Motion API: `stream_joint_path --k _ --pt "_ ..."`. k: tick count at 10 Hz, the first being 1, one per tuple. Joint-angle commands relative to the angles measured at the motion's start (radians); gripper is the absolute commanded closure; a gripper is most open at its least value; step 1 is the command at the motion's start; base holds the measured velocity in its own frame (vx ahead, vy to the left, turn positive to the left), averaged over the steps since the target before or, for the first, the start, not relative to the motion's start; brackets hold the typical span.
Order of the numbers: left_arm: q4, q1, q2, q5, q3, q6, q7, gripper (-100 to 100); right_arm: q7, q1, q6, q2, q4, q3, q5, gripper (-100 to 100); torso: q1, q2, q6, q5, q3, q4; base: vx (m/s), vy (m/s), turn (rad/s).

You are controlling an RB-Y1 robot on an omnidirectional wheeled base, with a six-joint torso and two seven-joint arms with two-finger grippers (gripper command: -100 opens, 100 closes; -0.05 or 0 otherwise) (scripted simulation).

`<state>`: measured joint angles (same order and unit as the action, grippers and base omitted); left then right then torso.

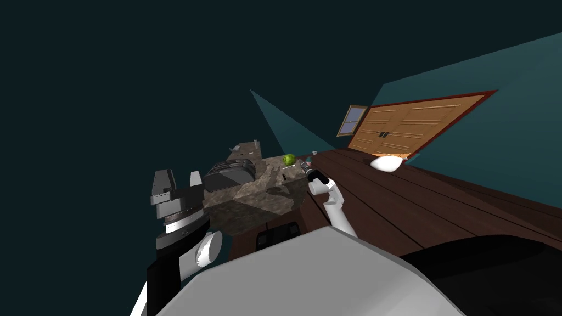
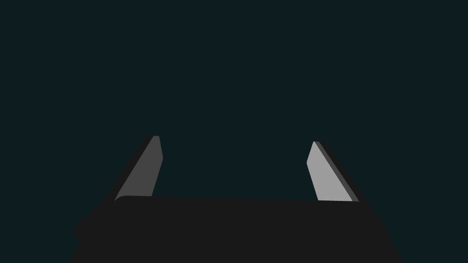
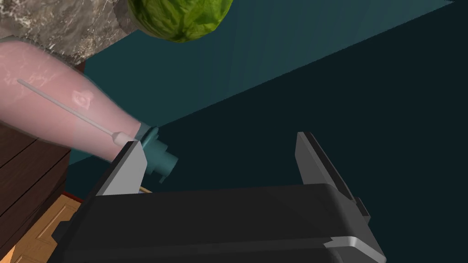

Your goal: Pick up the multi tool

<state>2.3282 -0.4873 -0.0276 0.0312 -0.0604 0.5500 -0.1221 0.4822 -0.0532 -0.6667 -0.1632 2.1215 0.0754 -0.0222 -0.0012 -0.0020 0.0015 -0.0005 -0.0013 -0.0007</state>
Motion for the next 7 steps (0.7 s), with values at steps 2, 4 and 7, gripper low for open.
stream_joint_path --k 2,4,7 --pt "0.000 0.000 0.000 0.000 0.000 0.000 0.000 0 0.033 0.028 -0.076 0.001 -0.016 -0.007 0.001 -100 -0.001 0.000 -0.001 0.000 0.000 0.000 0.018 -0.053 0.177" --pt "0.000 0.000 0.000 0.000 0.000 0.000 0.000 0 0.066 0.056 -0.123 0.002 -0.037 -0.014 0.001 -100 0.000 0.000 0.000 0.000 0.000 0.000 0.010 -0.033 0.105" --pt "0.000 0.000 0.000 0.000 0.000 0.000 0.000 0 0.098 0.084 -0.203 0.004 -0.059 -0.023 0.001 -100 0.000 0.000 0.000 0.000 0.000 0.000 0.013 -0.043 0.116"
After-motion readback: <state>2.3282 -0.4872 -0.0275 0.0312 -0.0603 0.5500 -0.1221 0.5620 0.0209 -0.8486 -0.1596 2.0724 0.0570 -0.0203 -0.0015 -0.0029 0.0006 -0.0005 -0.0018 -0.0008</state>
